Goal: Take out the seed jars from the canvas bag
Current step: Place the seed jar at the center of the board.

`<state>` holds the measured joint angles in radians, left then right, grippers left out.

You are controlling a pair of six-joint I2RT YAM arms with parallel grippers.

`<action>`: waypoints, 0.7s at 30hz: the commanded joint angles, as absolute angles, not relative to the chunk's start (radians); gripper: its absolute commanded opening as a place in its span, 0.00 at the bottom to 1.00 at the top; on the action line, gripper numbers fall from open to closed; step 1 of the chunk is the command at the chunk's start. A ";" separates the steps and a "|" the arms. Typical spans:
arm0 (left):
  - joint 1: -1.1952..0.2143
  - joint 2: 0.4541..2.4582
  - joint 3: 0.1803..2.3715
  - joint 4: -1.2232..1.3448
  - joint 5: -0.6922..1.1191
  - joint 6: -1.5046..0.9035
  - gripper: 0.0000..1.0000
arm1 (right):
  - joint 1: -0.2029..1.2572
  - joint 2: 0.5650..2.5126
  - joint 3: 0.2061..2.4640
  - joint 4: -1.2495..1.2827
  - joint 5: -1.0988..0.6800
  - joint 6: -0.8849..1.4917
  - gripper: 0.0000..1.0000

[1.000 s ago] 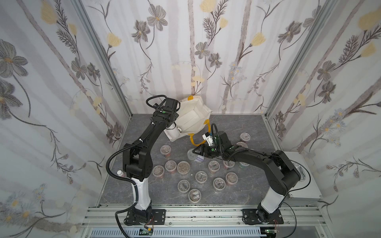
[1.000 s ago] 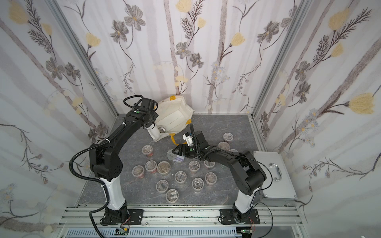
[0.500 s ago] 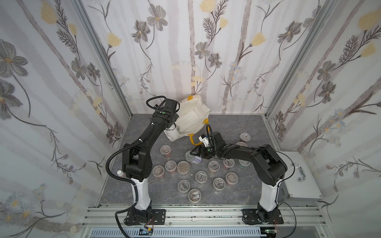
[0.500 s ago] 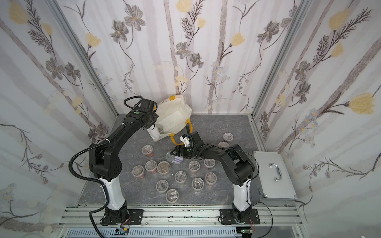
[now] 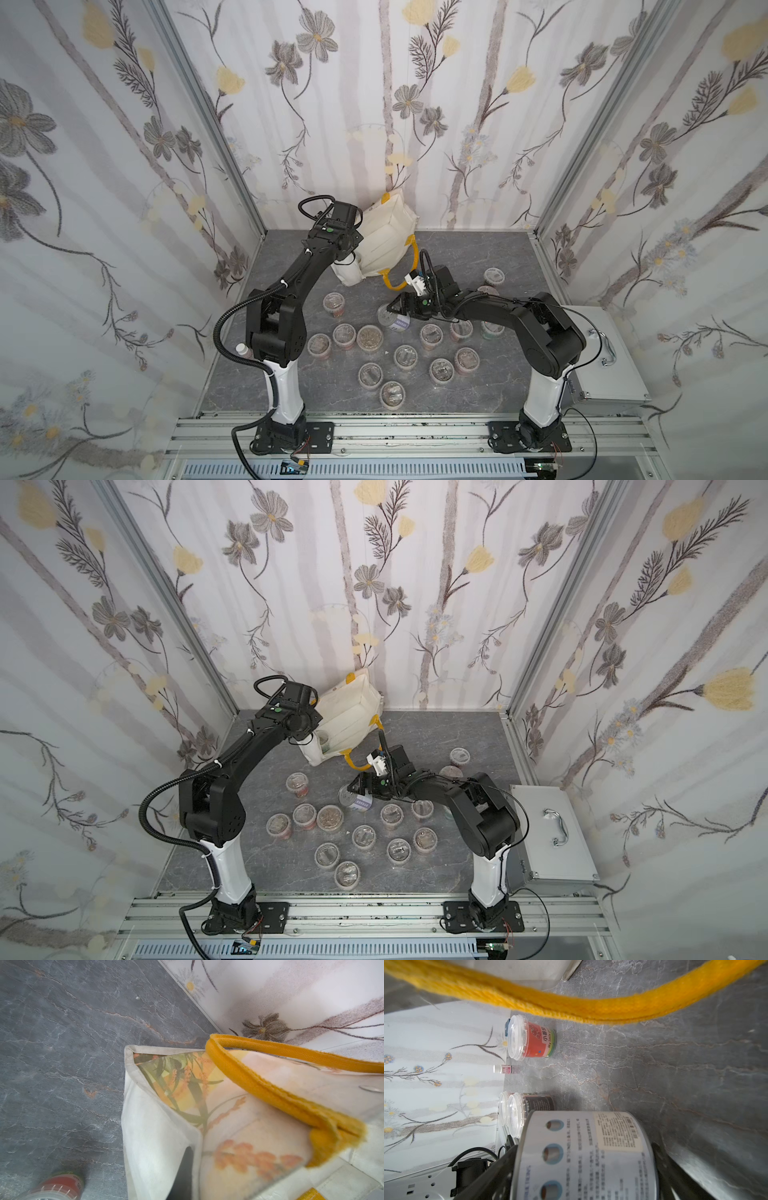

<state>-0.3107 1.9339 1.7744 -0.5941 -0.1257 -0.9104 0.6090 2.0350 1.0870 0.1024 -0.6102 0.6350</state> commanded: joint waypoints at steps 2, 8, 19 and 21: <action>-0.310 1.927 1.767 -0.627 -0.099 -0.890 0.00 | 0.606 2.014 1.078 0.099 -0.576 0.608 0.94; -0.310 1.929 1.766 -0.623 -0.081 -0.875 0.00 | 0.601 2.001 1.075 0.087 -0.566 0.607 0.95; -0.316 1.927 1.751 -0.591 0.037 -0.779 0.00 | 0.594 1.831 1.058 -0.021 -0.437 0.535 0.97; -0.323 1.926 1.753 -0.597 0.046 -0.752 0.00 | 0.595 1.773 1.083 -0.081 -0.383 0.503 0.96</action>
